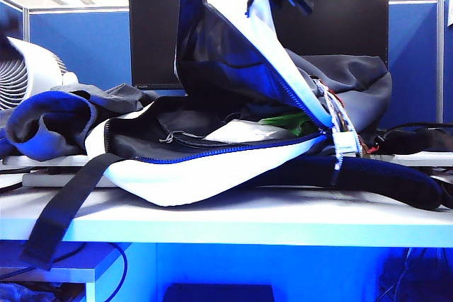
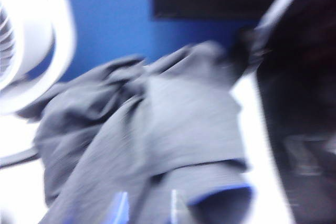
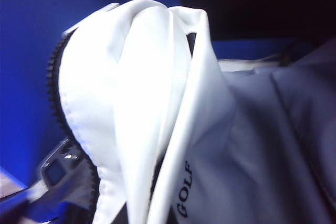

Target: Put the gray clothes into the backpack.

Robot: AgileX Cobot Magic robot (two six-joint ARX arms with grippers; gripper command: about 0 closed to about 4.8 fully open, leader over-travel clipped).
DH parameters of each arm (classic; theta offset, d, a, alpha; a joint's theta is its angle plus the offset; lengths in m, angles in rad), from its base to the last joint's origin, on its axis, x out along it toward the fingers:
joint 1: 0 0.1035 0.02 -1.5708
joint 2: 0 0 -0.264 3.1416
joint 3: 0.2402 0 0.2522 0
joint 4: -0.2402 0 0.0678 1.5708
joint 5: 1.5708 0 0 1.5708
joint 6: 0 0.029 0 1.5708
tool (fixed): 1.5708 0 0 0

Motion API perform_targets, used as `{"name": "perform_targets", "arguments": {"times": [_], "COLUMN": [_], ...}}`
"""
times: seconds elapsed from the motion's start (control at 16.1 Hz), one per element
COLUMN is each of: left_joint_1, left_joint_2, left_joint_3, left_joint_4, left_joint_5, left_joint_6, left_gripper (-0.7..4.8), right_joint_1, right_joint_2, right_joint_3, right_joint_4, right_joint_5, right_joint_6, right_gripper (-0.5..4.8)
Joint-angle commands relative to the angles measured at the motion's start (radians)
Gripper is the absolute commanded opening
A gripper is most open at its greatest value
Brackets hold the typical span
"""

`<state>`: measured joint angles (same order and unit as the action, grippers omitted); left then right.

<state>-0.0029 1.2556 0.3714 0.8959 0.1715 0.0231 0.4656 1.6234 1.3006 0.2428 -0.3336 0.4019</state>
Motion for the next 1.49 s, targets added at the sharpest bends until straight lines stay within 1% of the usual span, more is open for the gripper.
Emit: {"name": "perform_targets", "arguments": {"times": [0.06,0.12,0.19,0.25,0.31,0.37,0.44,0.5,0.62,0.68,0.75,0.87,1.06,1.12,1.18,1.25,1.31,1.37,1.49], "left_joint_1": [0.000,-0.002,-0.007,-0.017,-0.019,-0.018,-0.013,-0.013,-0.013,-0.014,-0.014,-0.014,-0.014,-0.014,-0.014,-0.014,-0.014,-0.014,-0.006], "left_joint_2": [0.264,0.304,0.355,0.369,0.392,0.427,0.470,0.548,0.636,0.716,0.766,0.837,0.929,0.954,0.960,0.960,0.948,0.917,0.825], "left_joint_3": [0.105,0.143,0.220,0.258,0.334,0.407,0.469,0.571,0.677,0.778,0.834,0.904,1.005,1.027,1.032,1.033,1.035,1.035,1.035], "left_joint_4": [0.230,0.229,0.219,0.194,0.113,0.045,0.007,-0.036,-0.092,-0.219,-0.291,-0.342,-0.351,-0.386,-0.413,-0.439,-0.481,-0.488,-0.460], "left_joint_5": [-0.011,0.005,0.071,0.041,-0.003,0.011,0.028,0.031,0.029,0.032,0.026,0.007,0.008,0.008,0.008,0.029,0.039,0.078,0.169], "left_joint_6": [0.003,-0.019,-0.042,-0.030,0.014,0.031,0.031,0.035,0.049,0.049,0.052,0.051,0.051,0.051,0.052,0.053,0.045,0.005,-0.024], "left_gripper": [4.79,4.79,4.79,4.79,4.79,4.79,4.79,4.79,4.79,4.79,4.79,4.79,4.79,1.01,0.23,-0.03,-0.05,-0.05,-0.05], "right_joint_1": [0.002,0.002,0.001,0.001,0.001,0.001,0.001,0.002,0.001,0.001,0.001,0.001,0.001,0.001,0.001,0.001,0.001,0.001,0.001], "right_joint_2": [-0.014,-0.016,-0.017,-0.018,-0.019,-0.020,-0.021,-0.023,-0.029,-0.038,-0.048,-0.069,-0.114,-0.134,-0.144,-0.152,-0.154,-0.154,-0.153], "right_joint_3": [0.012,0.012,0.012,0.012,0.013,0.013,0.013,0.013,0.013,0.013,0.013,0.013,0.013,0.013,0.013,0.012,0.012,0.012,0.012], "right_joint_4": [0.051,0.045,0.045,0.045,0.046,0.046,0.046,0.046,0.046,0.054,0.054,0.049,0.021,0.005,-0.009,-0.024,-0.035,-0.037,-0.037], "right_joint_5": [-0.079,-0.081,-0.087,-0.088,-0.088,-0.088,-0.088,-0.095,-0.093,-0.091,-0.091,-0.092,-0.091,-0.092,-0.090,-0.088,-0.088,-0.085,-0.029], "right_joint_6": [0.017,0.017,0.017,0.017,0.018,0.018,0.018,0.025,0.035,0.036,0.036,0.036,0.036,0.035,0.035,0.029,0.013,0.013,0.012], "right_gripper": [-0.06,-0.06,-0.06,-0.06,-0.06,-0.06,-0.06,-0.06,-0.06,-0.06,-0.06,-0.06,-0.06,-0.06,-0.06,-0.06,-0.06,-0.06,-0.06]}}
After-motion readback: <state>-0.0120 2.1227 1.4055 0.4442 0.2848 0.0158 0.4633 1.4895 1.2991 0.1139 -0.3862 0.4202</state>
